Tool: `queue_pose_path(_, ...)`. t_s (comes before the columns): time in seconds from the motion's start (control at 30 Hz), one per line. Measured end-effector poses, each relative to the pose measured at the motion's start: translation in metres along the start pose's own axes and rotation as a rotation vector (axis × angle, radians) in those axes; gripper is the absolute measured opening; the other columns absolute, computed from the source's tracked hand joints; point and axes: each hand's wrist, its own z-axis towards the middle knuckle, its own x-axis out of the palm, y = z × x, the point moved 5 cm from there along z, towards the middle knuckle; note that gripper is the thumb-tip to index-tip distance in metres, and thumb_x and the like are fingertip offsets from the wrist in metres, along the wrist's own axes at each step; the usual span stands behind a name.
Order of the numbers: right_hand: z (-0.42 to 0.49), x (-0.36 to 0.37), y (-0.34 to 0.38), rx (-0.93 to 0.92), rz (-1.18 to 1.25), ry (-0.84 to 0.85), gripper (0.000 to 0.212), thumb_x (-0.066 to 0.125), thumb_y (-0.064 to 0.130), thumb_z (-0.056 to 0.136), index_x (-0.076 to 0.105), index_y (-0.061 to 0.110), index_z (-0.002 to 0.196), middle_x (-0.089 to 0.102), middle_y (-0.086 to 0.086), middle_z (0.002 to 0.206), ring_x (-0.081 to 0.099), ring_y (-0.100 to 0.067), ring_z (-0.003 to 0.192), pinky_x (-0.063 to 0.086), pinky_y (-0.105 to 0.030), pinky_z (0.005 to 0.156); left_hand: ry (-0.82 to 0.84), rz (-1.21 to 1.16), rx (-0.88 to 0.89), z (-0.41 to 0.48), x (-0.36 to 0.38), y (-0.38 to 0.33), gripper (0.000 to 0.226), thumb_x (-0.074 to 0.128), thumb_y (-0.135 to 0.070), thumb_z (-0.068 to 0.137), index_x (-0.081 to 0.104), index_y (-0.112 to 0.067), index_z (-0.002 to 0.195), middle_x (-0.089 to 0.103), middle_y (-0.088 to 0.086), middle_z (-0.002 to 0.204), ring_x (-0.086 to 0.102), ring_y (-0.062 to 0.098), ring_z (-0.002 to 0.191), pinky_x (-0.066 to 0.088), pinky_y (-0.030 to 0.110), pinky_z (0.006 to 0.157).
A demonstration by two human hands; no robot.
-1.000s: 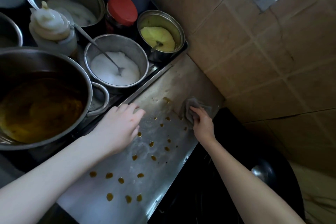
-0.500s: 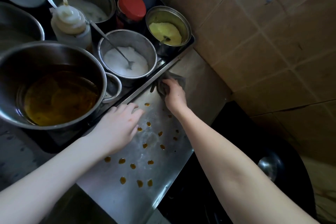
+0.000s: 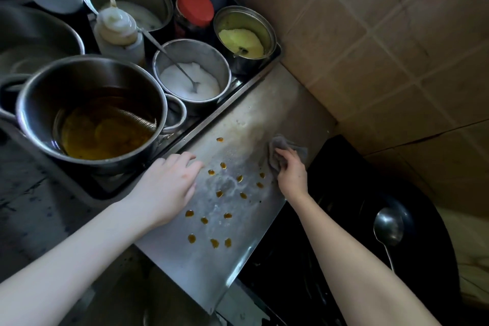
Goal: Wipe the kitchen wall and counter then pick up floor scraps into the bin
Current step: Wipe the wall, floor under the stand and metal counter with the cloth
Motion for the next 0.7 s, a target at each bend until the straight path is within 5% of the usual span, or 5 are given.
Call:
queue_pose_path(0.07,-0.004,0.007,0.01,0.085,-0.006,-0.048,0.044,0.043,-0.001,0.091,0.056,0.02,0.127,0.043,-0.001,0.146,0.037,-0.022,0.136,0.034,-0.032,0.11,0.017,0.009,-0.009,-0.009,0.0,0.002,0.041,0.038,-0.032,0.097,0.037,-0.026,0.137,0.035,-0.002,0.145,0.041,0.019,0.128,0.037,0.03,0.097)
queue_pose_path(0.17,-0.006,0.021,0.037,0.154,-0.025,-0.069,0.049,0.044,-0.002,0.089,0.052,0.023,0.131,0.038,-0.002,0.149,0.031,-0.025,0.139,0.035,-0.038,0.109,0.017,0.029,-0.019,-0.023,-0.003,0.009,0.042,0.039,-0.033,0.097,0.038,-0.026,0.138,0.037,-0.002,0.144,0.042,0.018,0.127,0.04,0.03,0.097)
queue_pose_path(0.43,-0.012,0.068,0.129,-0.137,-0.032,0.167,0.054,0.045,-0.005,0.085,0.052,0.019,0.132,0.034,-0.004,0.152,0.026,-0.028,0.142,0.035,-0.041,0.109,0.026,0.018,0.0,-0.046,-0.009,0.019,0.04,0.044,-0.033,0.096,0.043,-0.024,0.135,0.041,-0.001,0.143,0.044,0.017,0.127,0.04,0.029,0.098)
queue_pose_path(0.7,-0.051,0.05,0.076,-0.208,-0.042,0.182,0.043,0.05,0.004,0.09,0.054,0.02,0.129,0.035,0.0,0.151,0.026,-0.024,0.142,0.038,-0.043,0.107,0.046,0.013,0.079,-0.044,-0.011,0.014,0.042,0.044,-0.032,0.096,0.041,-0.024,0.137,0.039,0.0,0.145,0.04,0.017,0.13,0.039,0.029,0.101)
